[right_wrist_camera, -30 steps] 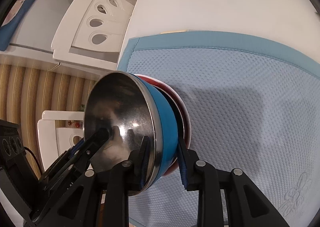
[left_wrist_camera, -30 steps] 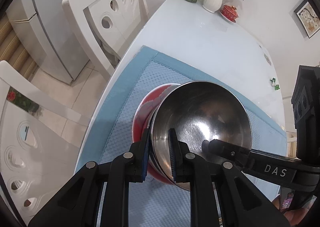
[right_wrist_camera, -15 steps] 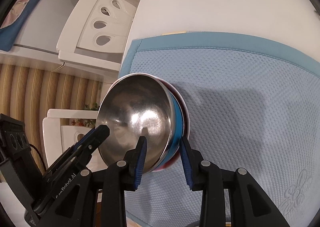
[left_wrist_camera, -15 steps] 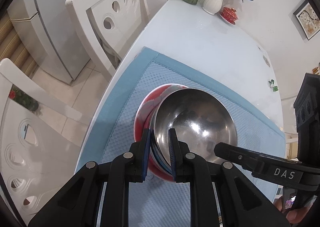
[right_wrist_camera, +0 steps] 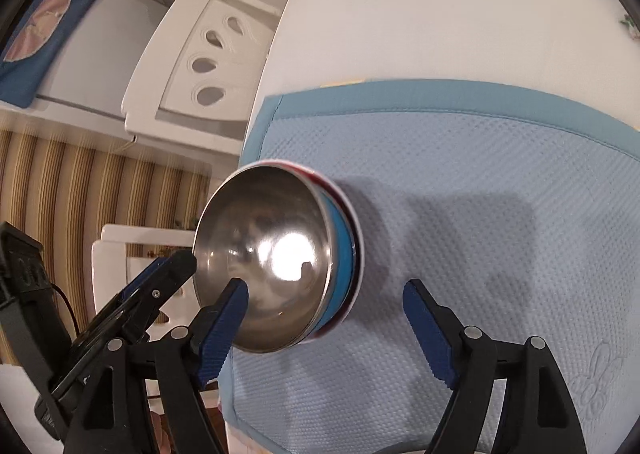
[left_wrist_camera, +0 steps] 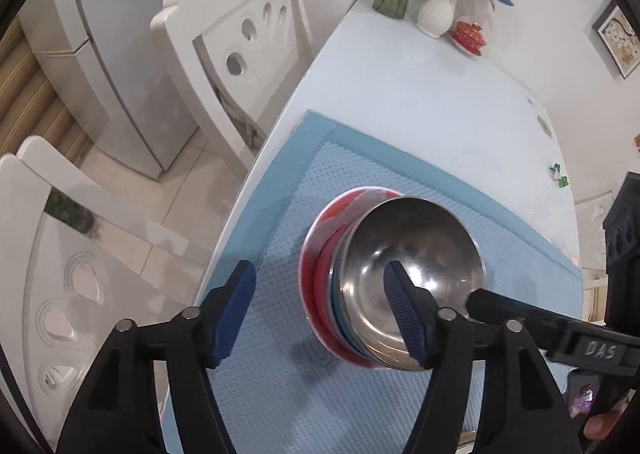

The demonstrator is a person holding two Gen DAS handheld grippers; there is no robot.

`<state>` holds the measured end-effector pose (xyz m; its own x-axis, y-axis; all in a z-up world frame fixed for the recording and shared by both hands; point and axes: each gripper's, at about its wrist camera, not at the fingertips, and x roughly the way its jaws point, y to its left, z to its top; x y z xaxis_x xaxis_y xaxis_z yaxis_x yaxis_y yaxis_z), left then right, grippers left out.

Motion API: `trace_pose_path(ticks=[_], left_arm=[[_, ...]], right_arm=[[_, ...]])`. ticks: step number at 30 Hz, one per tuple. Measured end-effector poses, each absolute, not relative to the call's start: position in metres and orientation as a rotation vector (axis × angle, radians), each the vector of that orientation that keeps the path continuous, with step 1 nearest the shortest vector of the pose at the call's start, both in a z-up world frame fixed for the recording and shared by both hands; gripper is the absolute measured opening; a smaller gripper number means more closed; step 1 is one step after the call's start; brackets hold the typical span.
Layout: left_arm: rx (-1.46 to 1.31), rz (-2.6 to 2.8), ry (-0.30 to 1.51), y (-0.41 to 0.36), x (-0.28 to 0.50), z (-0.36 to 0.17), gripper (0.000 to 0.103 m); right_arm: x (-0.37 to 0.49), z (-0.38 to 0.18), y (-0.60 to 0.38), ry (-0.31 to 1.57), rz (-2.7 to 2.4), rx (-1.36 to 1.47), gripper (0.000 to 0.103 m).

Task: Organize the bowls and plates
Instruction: 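Close both grippers on the rim of the three nested bowls, then lift and carry the nested bowls with both grippers toward the plate stack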

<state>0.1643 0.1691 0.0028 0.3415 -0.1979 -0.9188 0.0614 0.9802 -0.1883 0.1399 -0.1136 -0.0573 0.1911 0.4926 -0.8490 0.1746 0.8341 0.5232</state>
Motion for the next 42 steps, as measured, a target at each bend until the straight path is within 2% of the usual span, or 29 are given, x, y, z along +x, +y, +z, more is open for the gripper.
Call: trace_pose_path(ticks=[18,24,28,30,31,32,34,38,42], left_arm=[[-0.124,-0.215,1.307,0.154,0.184,-0.049,0.066],[-0.172,-0.226,1.315,0.156,0.187,-0.057,0.063],[-0.185,-0.260,1.299,0.155,0.188,-0.058,0.057],[-0.194,-0.292,1.295,0.152,0.189,-0.058,0.051],[-0.194,-0.296,1.295,0.152,0.189,-0.058,0.051],[-0.192,-0.297,1.294,0.151,0.189,-0.058,0.051],[-0.189,-0.299,1.288,0.151,0.188,-0.059,0.050],[-0.230,-0.313,1.287,0.158,0.189,-0.059,0.044],[-0.188,-0.321,1.275,0.153,0.187,-0.054,0.043]], right_arm=[[0.163,-0.116,-0.106,1.445,0.280,0.694,0.078],[0.166,-0.129,-0.109,1.448,0.292,0.723,0.078],[0.166,-0.135,-0.111,1.442,0.306,0.744,0.077],[0.166,-0.136,-0.112,1.422,0.312,0.757,0.072],[0.166,-0.135,-0.113,1.405,0.309,0.768,0.067],[0.165,-0.135,-0.114,1.384,0.315,0.786,0.058],[0.163,-0.135,-0.114,1.369,0.342,0.811,0.051],[0.161,-0.132,-0.110,1.351,0.346,0.780,0.051],[0.161,-0.126,-0.106,1.345,0.348,0.742,0.051]])
